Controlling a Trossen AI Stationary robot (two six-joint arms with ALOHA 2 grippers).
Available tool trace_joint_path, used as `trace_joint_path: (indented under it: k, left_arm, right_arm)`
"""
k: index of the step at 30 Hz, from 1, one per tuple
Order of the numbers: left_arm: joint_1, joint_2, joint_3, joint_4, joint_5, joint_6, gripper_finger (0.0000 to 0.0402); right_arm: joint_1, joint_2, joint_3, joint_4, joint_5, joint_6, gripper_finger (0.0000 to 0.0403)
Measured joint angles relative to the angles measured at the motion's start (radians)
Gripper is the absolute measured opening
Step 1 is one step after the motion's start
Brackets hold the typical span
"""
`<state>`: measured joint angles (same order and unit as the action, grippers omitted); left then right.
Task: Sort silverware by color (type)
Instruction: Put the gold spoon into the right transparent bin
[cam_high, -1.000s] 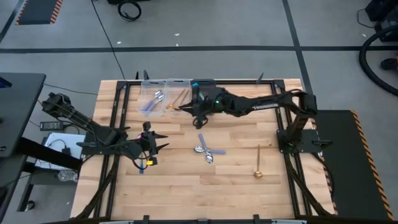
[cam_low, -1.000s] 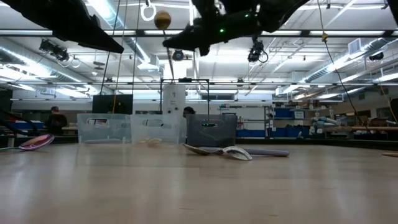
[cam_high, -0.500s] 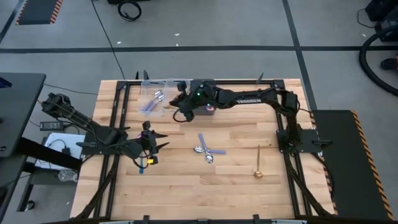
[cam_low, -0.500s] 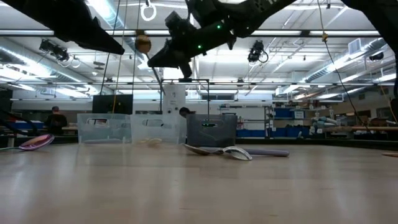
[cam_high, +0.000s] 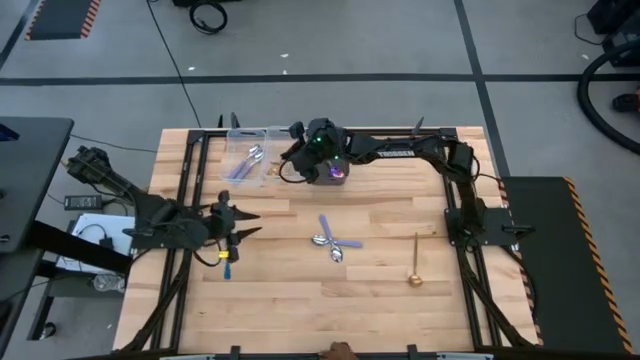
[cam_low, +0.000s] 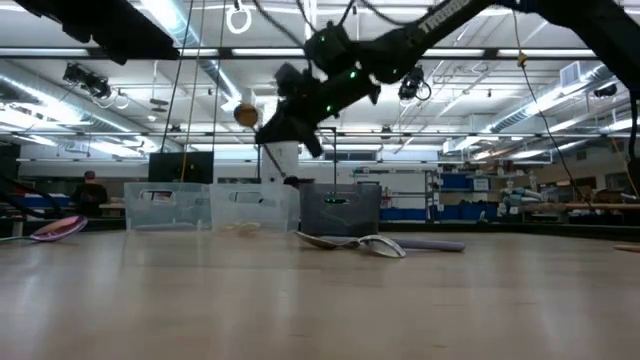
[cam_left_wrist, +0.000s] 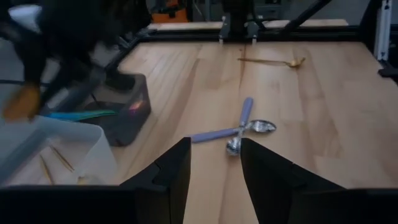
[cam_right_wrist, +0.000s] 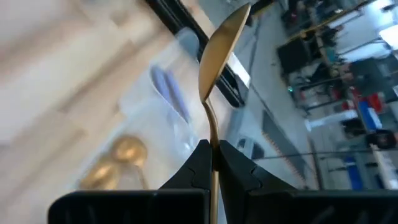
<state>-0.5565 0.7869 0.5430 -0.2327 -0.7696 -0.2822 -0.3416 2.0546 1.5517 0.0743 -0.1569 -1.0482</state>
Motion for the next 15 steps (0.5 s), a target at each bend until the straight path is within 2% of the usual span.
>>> trace_joint_path:
  k: [6,12,15]
  left_arm:
    - [0.011,-0.002,0.0,-0.022,-0.024,0.013,0.0146]
    - [0.03,-0.002,0.0,-0.056,-0.037,0.013,0.0146]
    - [0.039,-0.002,0.0,-0.068,-0.037,0.006,0.0146]
  right_arm:
    - [-0.011,0.094,0.124,-0.105,0.052,-0.025,0.0018]
    - [-0.016,0.22,0.352,-0.387,0.055,-0.061,0.0018]
    - [-0.014,0.291,0.461,-0.495,0.098,-0.132,0.0017]
